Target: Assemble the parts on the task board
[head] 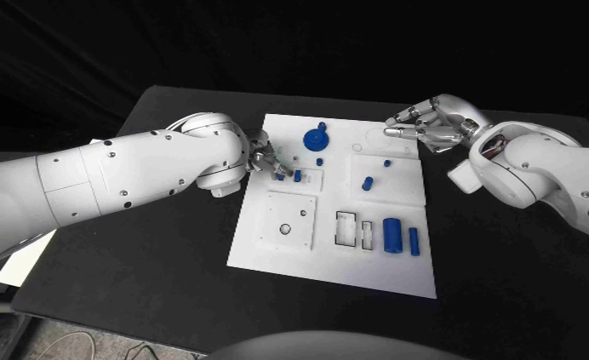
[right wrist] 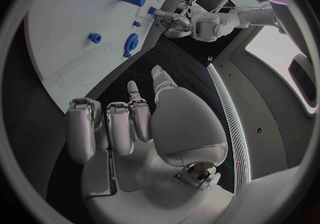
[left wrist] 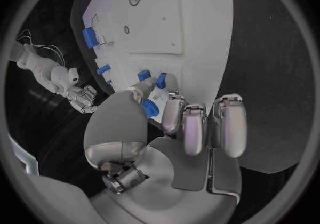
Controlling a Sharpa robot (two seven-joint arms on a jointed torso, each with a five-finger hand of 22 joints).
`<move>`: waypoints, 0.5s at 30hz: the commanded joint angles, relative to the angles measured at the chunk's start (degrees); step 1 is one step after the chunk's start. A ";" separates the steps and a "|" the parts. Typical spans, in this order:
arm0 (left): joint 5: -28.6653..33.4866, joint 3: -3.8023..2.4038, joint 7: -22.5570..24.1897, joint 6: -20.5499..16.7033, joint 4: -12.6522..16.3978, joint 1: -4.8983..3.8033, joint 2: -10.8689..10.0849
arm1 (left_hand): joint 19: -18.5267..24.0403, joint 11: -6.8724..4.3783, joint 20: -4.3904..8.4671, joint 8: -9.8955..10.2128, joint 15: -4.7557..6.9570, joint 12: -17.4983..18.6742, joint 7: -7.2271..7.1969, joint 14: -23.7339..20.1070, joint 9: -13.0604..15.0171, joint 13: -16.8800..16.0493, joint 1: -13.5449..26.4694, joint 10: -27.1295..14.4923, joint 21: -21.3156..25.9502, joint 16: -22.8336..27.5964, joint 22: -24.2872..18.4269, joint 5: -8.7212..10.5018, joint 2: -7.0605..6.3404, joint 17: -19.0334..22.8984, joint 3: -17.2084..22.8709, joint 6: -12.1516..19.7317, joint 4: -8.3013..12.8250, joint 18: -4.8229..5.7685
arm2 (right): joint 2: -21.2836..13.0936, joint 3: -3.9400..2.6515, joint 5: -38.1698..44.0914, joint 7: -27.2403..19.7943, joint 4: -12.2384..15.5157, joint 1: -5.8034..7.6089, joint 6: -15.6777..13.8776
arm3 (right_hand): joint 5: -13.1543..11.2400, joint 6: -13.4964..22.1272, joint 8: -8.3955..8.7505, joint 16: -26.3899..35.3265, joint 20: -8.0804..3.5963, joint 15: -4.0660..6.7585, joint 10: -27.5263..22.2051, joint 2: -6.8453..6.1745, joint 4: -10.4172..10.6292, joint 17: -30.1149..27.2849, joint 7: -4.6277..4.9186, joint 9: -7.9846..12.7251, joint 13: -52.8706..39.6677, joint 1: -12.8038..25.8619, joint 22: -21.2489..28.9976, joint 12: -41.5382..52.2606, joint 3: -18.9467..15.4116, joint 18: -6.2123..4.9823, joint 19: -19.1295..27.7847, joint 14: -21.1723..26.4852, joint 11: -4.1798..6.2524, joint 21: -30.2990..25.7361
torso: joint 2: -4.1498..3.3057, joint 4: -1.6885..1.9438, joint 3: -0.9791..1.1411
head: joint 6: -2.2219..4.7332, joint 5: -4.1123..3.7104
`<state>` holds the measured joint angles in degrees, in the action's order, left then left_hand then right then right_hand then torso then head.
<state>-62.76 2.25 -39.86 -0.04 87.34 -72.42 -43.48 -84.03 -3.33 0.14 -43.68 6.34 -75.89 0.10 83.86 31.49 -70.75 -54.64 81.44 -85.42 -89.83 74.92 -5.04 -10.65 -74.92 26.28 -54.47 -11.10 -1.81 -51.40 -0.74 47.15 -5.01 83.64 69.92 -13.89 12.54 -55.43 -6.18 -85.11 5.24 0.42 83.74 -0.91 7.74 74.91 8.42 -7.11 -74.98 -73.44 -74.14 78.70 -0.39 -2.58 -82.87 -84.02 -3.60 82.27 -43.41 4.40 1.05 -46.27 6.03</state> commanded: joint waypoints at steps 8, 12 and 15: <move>0.75 0.02 -0.28 -0.85 0.26 0.05 -0.27 | -3.93 -0.24 0.26 -0.18 0.39 -0.22 0.10 6.14 -0.45 -0.22 -2.61 0.13 -0.28 -0.17 9.20 -0.30 0.22 -15.08 -7.23 -0.54 -3.51 0.39 | -0.03 -0.01 0.06 -0.47 0.07 -0.03 0.62 | 0.01 0.40 -0.28 0.23 -0.13 0.44 -0.31 0.60 -0.10 6.72 -0.01 -0.07 -8.35 0.13 0.00 -0.16 -0.34 -0.74 0.29 -4.06 0.10 -0.37 | -0.01 0.00 -0.01 | 0.03 -0.06; 0.78 0.00 0.11 -1.36 0.46 0.05 -0.58 | -3.92 -0.26 0.27 -0.29 0.41 -0.21 0.07 6.14 -0.51 -0.26 -3.13 0.13 -0.26 -0.17 9.20 -0.38 -0.07 -15.08 -9.91 -0.64 -5.00 0.38 | -0.02 -0.01 0.05 -0.49 0.04 -0.04 0.65 | 0.02 0.42 -0.29 0.28 -0.13 0.45 -0.38 0.58 -0.11 6.66 0.00 -0.10 -8.28 0.13 0.06 -0.27 -0.45 -0.75 0.31 -4.05 0.10 -0.41 | 0.00 -0.01 -0.01 | 0.04 -0.10; 0.79 -0.03 0.81 -2.09 0.85 0.05 -0.98 | -3.94 -0.29 0.32 -0.40 0.39 -0.25 0.05 6.14 -0.57 -0.35 -3.12 0.17 -0.26 -0.17 9.25 -0.50 -0.45 -15.08 -13.54 -0.71 -5.64 0.38 | -0.03 -0.01 0.05 -0.48 0.03 -0.05 0.73 | 0.02 0.42 -0.29 0.28 -0.13 0.45 -0.38 0.58 -0.11 6.66 0.00 -0.10 -8.28 0.13 0.06 -0.27 -0.45 -0.75 0.31 -4.05 0.10 -0.41 | 0.01 0.00 -0.04 | 0.08 -0.23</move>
<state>-62.36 2.26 -39.91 -0.97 87.89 -72.39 -44.36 -84.03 -3.32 0.13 -43.83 6.34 -75.89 0.09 83.86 30.99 -71.02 -57.67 81.43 -85.42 -89.83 74.91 -5.43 -10.94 -74.92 13.41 -54.88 -16.64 -1.82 -51.43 -0.74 47.15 -5.04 83.63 69.91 -13.87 12.54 -55.43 -6.18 -85.11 5.24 0.42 83.74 -0.91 7.58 74.91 8.42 -7.15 -74.98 -73.44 -74.14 78.71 -0.54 -2.58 -82.87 -84.02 -3.60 82.06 -43.41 4.40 1.02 -46.22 5.93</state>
